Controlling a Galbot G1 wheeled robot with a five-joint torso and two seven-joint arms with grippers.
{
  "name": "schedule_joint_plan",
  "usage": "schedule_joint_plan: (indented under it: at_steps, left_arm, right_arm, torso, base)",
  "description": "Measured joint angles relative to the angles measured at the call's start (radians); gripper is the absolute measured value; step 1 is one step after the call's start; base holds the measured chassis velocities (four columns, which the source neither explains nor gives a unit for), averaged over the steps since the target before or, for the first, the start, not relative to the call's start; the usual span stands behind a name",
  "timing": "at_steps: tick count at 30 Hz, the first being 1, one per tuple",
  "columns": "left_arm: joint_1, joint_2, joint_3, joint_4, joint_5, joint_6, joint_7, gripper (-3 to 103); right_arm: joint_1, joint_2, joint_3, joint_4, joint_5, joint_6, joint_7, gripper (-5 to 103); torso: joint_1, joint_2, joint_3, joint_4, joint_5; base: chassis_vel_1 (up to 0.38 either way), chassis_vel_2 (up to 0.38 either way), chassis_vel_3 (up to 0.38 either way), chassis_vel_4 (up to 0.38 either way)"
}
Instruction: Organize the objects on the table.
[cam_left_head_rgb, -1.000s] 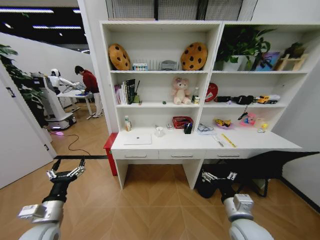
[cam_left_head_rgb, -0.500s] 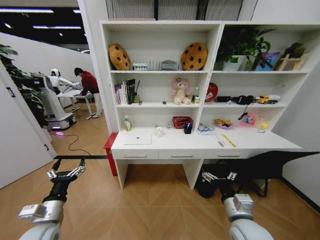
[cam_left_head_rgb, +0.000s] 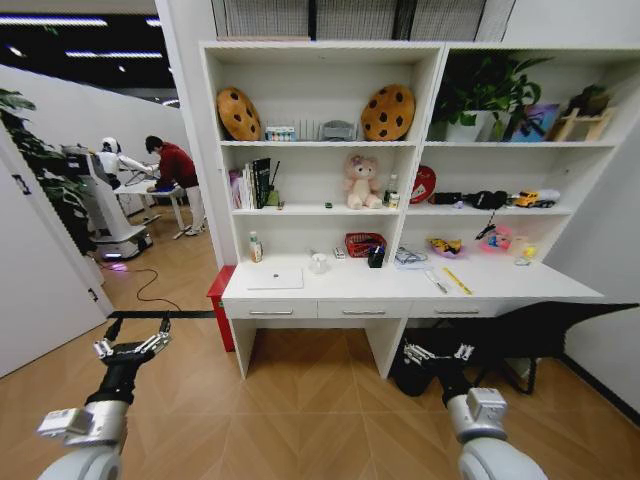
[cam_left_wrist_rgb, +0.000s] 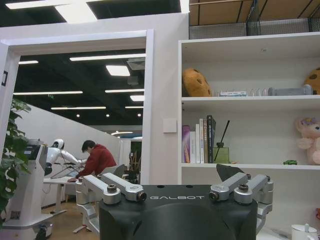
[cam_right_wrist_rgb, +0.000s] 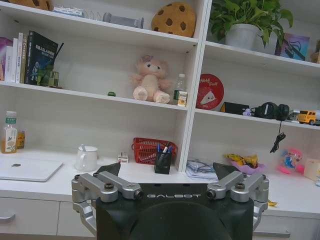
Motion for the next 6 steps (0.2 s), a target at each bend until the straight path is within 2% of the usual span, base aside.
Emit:
schedule_joint_plan:
  at_steps: [6]
  left_arm:
    - [0.0,0.0,0.0,0.0,0.0,0.0,0.0,100]
  right_arm:
    - [0.0,0.0,0.0,0.0,0.0,0.0,0.0,100]
  torso:
    - [0.0,0.0,0.0,0.0,0.0]
  base:
    - [0.0,0.0,0.0,0.0]
